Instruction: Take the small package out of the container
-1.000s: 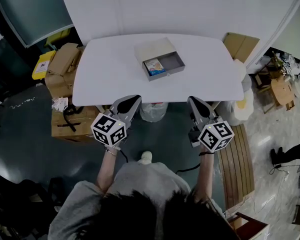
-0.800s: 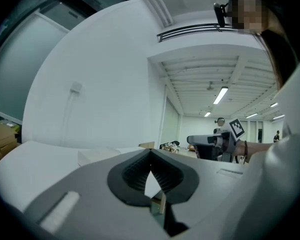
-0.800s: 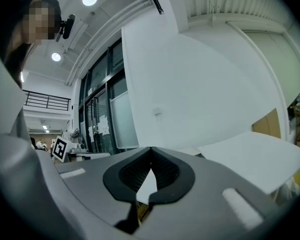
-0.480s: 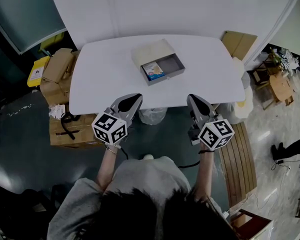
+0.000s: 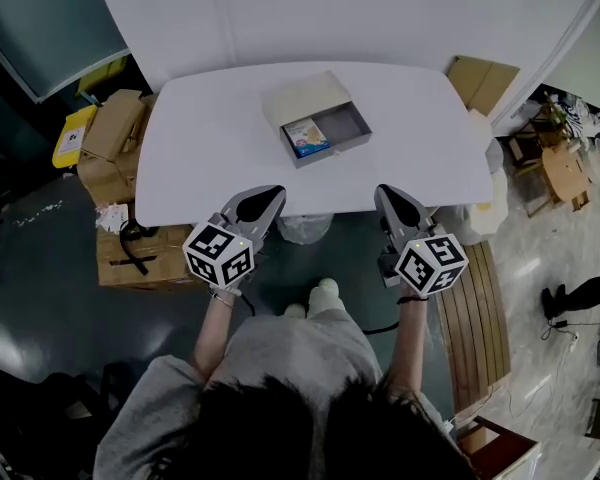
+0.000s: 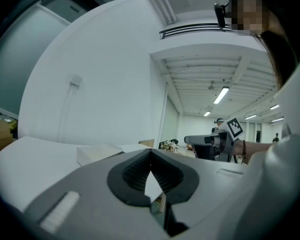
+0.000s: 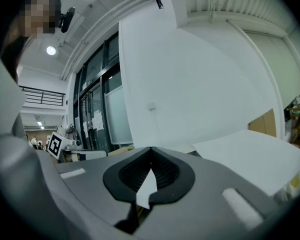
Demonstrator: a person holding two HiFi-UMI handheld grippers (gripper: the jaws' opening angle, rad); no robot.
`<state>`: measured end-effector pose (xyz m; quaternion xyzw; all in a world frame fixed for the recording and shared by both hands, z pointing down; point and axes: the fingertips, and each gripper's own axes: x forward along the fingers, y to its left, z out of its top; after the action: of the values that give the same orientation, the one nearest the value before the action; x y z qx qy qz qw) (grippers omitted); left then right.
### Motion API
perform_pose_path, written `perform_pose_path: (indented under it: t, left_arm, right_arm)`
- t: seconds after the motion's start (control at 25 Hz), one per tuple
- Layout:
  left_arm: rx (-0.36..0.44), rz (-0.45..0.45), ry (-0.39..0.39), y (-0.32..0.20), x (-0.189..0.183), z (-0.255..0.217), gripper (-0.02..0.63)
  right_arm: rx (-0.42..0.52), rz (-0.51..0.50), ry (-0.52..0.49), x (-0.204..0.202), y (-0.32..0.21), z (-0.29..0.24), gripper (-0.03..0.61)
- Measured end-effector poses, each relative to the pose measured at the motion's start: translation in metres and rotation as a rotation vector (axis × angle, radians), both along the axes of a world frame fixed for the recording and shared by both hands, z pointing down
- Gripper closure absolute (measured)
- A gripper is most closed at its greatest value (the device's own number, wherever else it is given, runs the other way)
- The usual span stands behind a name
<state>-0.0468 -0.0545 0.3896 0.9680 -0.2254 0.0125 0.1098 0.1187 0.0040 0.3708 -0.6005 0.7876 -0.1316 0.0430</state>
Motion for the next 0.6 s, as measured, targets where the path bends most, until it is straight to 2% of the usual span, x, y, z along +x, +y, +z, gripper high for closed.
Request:
perform_pose_path:
  t: [0.6]
  left_arm:
    - [-0.041,-0.158,0.004,-0.057,0.03,0.009,0.62]
  right_arm:
    - [-0.066,-0.146,0.009,0.035,-0.081,0.012,0.566]
